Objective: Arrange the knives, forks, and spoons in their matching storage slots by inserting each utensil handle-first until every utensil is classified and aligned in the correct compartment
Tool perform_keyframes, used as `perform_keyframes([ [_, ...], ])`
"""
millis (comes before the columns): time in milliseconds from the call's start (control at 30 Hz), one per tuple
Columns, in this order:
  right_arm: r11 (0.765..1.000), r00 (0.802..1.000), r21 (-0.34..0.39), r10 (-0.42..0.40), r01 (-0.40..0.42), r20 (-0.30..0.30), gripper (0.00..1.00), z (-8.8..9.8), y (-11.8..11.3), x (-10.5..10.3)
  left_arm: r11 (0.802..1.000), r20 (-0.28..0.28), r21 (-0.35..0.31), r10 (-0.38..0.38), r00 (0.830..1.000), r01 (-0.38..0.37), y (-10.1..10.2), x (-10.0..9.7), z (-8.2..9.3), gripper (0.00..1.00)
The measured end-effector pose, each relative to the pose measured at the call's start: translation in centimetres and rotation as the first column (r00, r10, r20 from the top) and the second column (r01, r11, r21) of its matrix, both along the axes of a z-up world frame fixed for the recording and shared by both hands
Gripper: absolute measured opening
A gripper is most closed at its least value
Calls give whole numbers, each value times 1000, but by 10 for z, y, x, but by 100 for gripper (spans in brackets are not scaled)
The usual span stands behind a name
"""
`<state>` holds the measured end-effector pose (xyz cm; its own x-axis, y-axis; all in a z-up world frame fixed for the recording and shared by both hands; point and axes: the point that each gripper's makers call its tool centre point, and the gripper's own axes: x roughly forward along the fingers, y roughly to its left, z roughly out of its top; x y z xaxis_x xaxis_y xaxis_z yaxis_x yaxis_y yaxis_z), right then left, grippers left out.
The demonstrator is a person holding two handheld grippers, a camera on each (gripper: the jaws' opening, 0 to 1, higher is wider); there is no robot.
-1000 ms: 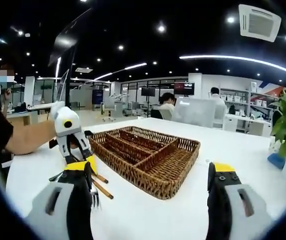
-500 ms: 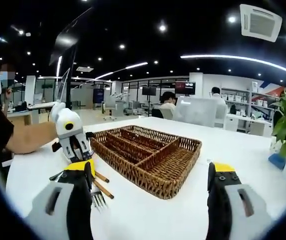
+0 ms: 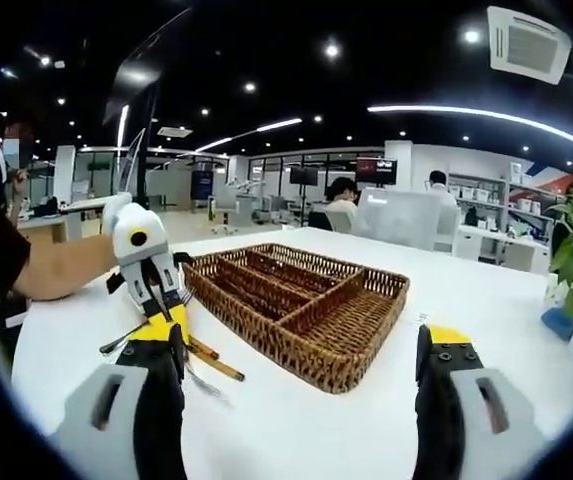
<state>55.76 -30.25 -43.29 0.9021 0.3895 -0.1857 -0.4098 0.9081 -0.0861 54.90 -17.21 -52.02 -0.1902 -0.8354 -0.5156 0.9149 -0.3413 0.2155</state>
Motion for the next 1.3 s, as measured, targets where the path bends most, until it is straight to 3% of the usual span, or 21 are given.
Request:
perform_keyframes([
  [233, 993, 994, -60, 97, -101, -55, 92, -15, 19, -8, 1000, 1, -11, 5, 1000, -5, -1, 2, 3, 0],
  [367, 964, 967, -126, 216, -233, -131, 85, -38, 41, -20, 1000, -9, -19, 1, 1000, -2, -1, 1, 7, 0],
  [500, 940, 945, -153, 279, -305, -169, 75, -48, 54, -29, 1000, -17, -29, -7, 1000, 7, -1, -1, 10, 0],
  [533, 927, 938, -175, 304, -332, -168, 71, -51, 60, -32, 999, -24, -36, -15, 1000, 14, -1, -3, 14, 0],
  [667, 917, 926, -164, 338, -365, -169, 50, -51, 65, -35, 998, -30, -55, -34, 999, 32, -2, -11, 21, 0],
  [800, 904, 919, -184, 358, -385, -164, 36, -54, 67, -37, 997, -34, -63, -55, 998, 53, -3, -16, 26, 0],
  [867, 877, 903, -223, 398, -426, -162, 29, -57, 73, -42, 996, -27, -67, -61, 998, 59, -4, -18, 28, 0],
  [967, 878, 904, -216, 402, -426, -146, 23, -54, 76, -42, 996, -31, -66, -68, 997, 66, -4, -21, 29, 0],
  [1133, 864, 883, -187, 451, -468, -127, 13, -50, 87, -47, 995, -35, -69, -72, 997, 69, -4, -21, 31, 0],
  [1300, 857, 873, -167, 471, -487, -130, 13, -50, 89, -49, 995, -50, -65, -78, 996, 74, -2, -21, 29, 0],
])
